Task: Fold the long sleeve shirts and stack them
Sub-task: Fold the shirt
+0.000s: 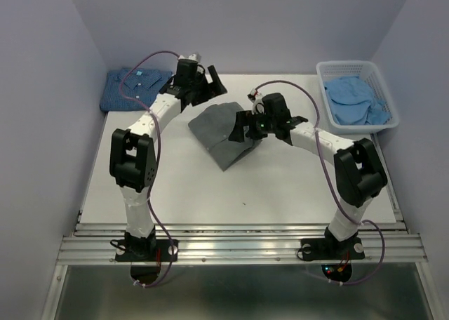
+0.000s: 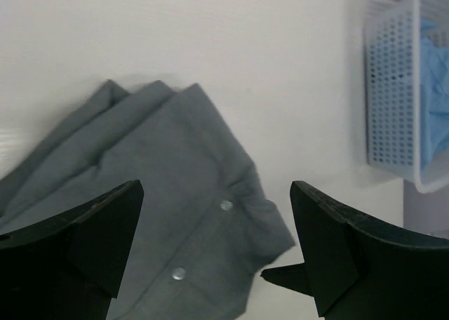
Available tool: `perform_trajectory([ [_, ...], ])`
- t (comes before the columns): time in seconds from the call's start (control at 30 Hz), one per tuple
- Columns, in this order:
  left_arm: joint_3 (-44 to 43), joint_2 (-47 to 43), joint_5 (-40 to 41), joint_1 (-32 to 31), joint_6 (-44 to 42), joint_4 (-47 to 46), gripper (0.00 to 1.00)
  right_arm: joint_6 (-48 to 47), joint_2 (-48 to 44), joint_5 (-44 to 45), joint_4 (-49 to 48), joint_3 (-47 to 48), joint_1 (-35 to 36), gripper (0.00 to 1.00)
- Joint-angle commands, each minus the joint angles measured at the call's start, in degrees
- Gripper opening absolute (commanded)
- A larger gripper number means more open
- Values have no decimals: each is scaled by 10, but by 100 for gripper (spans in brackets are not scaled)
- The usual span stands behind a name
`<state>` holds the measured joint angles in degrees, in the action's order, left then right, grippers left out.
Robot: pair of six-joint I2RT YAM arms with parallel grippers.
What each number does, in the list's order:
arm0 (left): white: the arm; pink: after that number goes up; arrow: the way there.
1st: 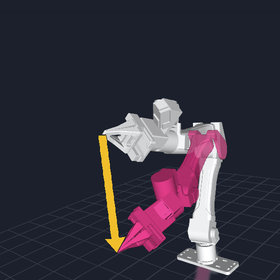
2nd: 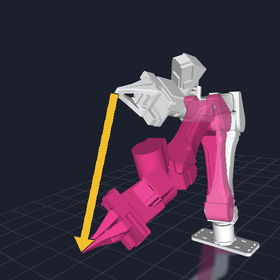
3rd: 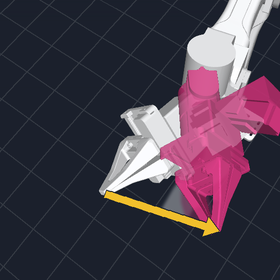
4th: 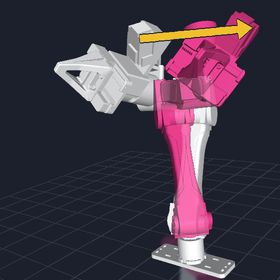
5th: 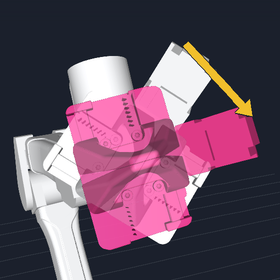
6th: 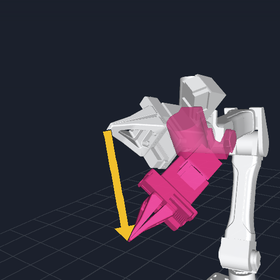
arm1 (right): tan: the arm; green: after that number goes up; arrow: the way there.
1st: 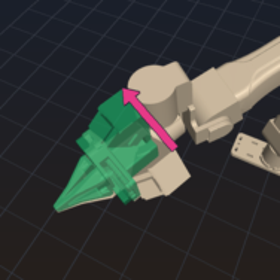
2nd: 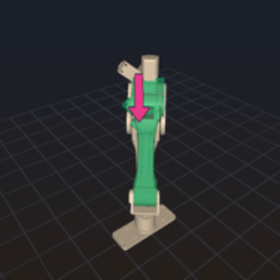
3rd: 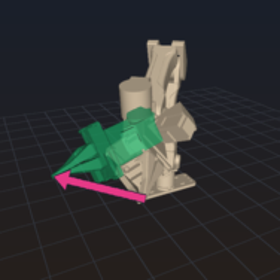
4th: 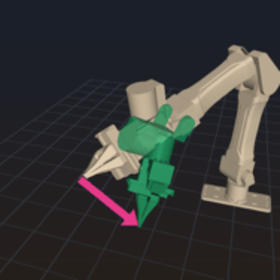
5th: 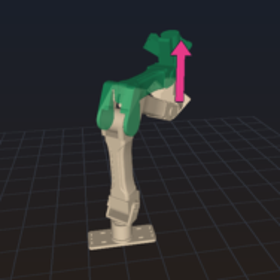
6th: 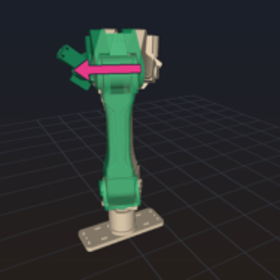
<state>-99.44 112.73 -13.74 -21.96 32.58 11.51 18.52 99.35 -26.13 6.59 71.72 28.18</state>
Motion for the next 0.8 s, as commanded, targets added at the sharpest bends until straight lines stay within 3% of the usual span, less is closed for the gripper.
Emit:
perform_trajectory([
  [0.0, 53, 23, -1, 27, -9, -17, 99, 16, 43, 52, -29, 48, -1, 100],
  [0.27, 97, 78, -24, 31, -13, -49, 99, 2, 154, 82, 11, 92, -47, 100],
  [0.43, 178, 76, -42, 28, 3, -70, 99, -79, 203, 59, 20, 106, -65, 100],
  [0.67, 359, -74, -23, -28, 51, -90, 99, -170, 243, 4, 34, 145, -111, 100],
  [0.77, 414, -141, -14, -75, 85, -93, 99, -243, 229, -16, 110, 191, -111, 100],
])
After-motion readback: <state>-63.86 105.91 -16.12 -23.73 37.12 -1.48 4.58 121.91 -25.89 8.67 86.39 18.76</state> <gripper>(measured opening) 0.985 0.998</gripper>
